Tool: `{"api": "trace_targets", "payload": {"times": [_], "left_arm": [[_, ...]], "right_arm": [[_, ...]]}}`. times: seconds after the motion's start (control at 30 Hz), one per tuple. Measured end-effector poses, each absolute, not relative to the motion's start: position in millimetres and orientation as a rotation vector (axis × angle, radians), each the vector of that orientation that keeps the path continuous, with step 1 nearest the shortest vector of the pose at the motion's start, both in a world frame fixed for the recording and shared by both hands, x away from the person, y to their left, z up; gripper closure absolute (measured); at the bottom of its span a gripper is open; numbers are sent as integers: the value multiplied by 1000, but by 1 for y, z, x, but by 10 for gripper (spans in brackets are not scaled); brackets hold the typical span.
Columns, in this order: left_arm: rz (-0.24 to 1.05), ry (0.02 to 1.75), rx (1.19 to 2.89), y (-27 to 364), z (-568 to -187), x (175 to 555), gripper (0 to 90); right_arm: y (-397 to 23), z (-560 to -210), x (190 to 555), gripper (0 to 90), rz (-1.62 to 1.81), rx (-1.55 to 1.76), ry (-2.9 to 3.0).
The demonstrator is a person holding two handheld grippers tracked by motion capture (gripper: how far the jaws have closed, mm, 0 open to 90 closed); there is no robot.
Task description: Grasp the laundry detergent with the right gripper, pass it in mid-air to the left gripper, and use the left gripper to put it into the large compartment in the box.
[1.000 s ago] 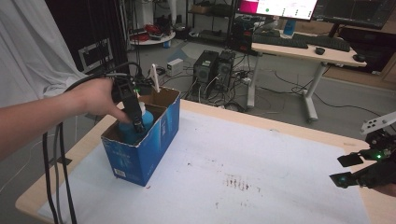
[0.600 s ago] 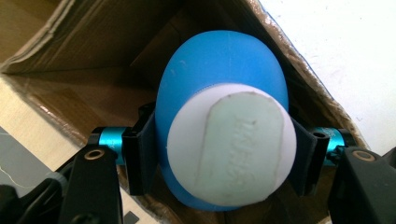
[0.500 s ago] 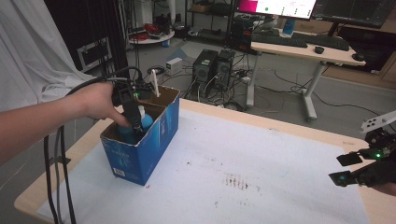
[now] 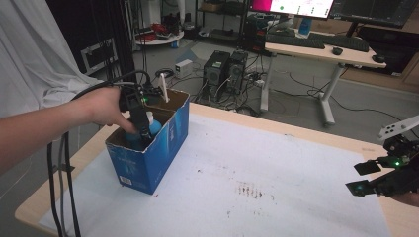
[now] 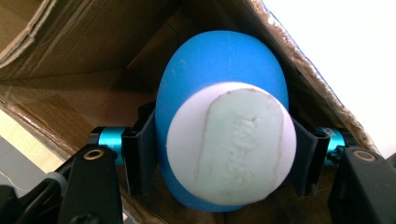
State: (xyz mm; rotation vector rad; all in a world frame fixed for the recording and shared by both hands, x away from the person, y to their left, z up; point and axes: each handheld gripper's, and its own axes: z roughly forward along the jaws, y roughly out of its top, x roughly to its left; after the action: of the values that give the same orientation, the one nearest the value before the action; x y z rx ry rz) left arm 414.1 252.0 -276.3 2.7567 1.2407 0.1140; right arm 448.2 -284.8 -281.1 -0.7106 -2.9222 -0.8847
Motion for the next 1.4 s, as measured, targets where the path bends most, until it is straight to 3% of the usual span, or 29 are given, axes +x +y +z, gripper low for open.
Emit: {"api": "trace_targets", "payload": {"times": [0.63,1.2,1.4], "left_arm": [[111,1216,2785,253,-276,415,359],[147,1166,2828,251,-273,412,233],[148,1131,2847,250,-269,411,233]], "right_arm": [[-287,-283,446,207,-897,-715,-2909],[-288,-282,444,207,-895,-716,-2910],[-287,-281,444,207,-903,-714,-2909]]}}
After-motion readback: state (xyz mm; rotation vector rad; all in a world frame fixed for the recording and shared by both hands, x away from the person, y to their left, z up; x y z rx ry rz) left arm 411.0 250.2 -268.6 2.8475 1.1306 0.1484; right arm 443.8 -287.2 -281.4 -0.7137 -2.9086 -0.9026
